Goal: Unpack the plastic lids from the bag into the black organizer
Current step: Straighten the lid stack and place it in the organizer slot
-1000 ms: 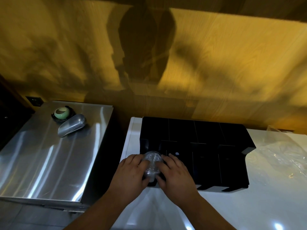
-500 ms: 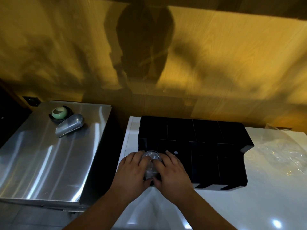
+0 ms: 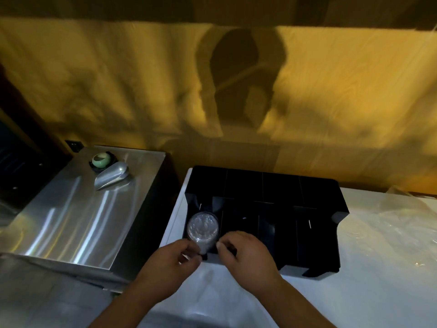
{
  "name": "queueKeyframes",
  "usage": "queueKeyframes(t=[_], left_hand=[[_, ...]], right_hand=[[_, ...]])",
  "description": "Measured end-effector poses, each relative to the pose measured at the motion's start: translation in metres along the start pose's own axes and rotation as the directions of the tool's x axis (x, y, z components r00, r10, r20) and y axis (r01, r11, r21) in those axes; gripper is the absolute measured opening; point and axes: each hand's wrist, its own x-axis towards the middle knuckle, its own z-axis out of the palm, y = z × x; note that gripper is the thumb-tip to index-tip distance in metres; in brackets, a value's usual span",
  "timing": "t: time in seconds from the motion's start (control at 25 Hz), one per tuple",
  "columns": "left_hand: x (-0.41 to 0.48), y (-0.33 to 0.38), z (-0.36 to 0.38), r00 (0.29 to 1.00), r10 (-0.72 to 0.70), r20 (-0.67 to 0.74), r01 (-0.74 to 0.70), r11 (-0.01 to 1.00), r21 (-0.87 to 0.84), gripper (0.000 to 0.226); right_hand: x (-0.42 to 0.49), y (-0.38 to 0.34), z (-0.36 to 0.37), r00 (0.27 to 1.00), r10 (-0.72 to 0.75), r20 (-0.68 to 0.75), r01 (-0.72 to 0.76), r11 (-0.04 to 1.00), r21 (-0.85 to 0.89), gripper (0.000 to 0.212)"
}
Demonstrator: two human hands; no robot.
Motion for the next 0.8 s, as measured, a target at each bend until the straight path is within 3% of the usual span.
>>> queueKeyframes(t=[0.08, 0.16, 0.36, 0.6, 0.8], left_hand=[[-0.010, 0.002, 0.012, 0.993, -0.114, 0.009, 0.114, 0.981, -0.157, 0.013], [-0.019, 0.000, 0.023, 0.981, -0.194, 0.003, 0.191, 0.961, -0.202, 0.013], [-0.042, 0.008, 0.049, 0.971, -0.231, 0.067, 0.240, 0.953, -0.186, 0.025], [-0.061, 0.047, 0.094, 0.963, -0.037, 0.266, 0.063, 0.994, -0.090, 0.020], [-0.086, 0.081, 0.135, 0.937, 0.056, 0.346, -0.033, 0.997, -0.072, 0.021]], right_hand=[[-0.008, 0.006, -0.006, 0.996, 0.057, 0.074, -0.068, 0.986, 0.155, 0.029], [-0.019, 0.011, -0.010, 0.983, 0.098, 0.158, -0.131, 0.968, 0.215, 0.032], [-0.065, 0.020, -0.024, 0.924, 0.265, 0.276, -0.310, 0.941, 0.134, 0.042], [-0.152, 0.037, -0.059, 0.877, 0.467, 0.118, -0.468, 0.883, -0.015, 0.033], [-0.221, 0.050, -0.091, 0.825, 0.565, 0.022, -0.563, 0.824, -0.060, 0.030]])
